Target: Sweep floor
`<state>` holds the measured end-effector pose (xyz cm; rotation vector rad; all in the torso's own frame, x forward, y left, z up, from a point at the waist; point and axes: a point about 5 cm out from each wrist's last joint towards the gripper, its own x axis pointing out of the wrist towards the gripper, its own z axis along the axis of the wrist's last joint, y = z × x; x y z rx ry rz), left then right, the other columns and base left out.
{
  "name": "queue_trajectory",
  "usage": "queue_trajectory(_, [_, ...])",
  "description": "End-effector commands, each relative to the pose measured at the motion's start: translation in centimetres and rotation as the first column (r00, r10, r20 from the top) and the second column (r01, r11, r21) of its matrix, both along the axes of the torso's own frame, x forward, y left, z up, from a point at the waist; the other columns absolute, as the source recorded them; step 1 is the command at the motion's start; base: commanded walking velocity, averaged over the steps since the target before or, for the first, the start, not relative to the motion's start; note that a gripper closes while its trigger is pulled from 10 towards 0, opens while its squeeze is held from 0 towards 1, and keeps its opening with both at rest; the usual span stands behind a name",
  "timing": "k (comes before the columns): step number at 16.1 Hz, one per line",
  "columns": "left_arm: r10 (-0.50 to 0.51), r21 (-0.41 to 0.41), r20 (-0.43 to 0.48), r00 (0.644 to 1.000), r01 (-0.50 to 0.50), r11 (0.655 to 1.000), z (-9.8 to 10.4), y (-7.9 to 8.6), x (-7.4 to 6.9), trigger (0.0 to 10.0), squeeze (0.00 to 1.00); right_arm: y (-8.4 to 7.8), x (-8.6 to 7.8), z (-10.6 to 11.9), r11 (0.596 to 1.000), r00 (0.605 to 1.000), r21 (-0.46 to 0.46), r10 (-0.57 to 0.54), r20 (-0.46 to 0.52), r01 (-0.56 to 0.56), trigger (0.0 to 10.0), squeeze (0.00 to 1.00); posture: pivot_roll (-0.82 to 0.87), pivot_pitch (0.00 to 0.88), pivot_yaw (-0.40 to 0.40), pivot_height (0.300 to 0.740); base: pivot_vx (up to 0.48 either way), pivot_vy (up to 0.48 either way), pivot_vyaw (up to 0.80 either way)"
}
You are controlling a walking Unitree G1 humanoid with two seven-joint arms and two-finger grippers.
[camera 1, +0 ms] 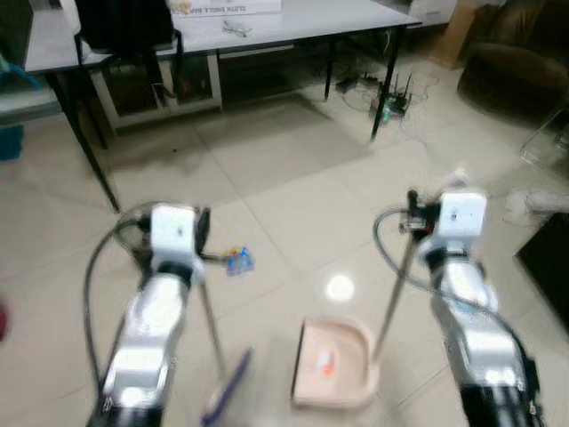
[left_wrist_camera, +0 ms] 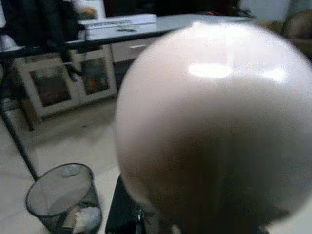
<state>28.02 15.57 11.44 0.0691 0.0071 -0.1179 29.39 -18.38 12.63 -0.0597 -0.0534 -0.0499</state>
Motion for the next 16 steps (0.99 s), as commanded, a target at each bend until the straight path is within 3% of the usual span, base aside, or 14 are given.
queue_trajectory(1, [0.011,0.044,0.05,0.999,-0.013,0.999,1.1,0.6,0.3,10.0,0.0,0.4,0.3,1.1,1.0,0.999,0.007,0.013,0.047,-0.013,10.0,0.0,0.01,0.021,0.02,0.74,0.0,0.0,0.0])
queue_trajectory(7, [0.015,0.071,0.106,0.994,-0.023,0.997,2.3,0.4,0.9,10.0,0.0,0.1,0.3,0.9,1.0,0.999,0.011,-0.011,0.033,0.011,10.0,0.0,0.01,0.022,0.023,0.74,0.0,0.0,0.0])
queue_trajectory(10, [0.024,0.074,0.143,0.989,-0.035,0.997,2.7,0.4,1.1,10.0,0.0,0.2,0.3,0.5,0.998,1.0,0.052,-0.018,0.012,0.018,10.0,0.0,0.01,0.019,0.025,0.74,0.325,0.0,0.0])
queue_trajectory(16, [0.028,0.083,0.155,0.988,-0.041,0.996,2.9,0.6,1.2,10.0,0.0,0.3,0.3,0.2,0.999,1.0,0.042,-0.014,0.009,0.014,10.0,0.0,0.01,0.008,0.032,0.74,0.423,0.0,-0.15])
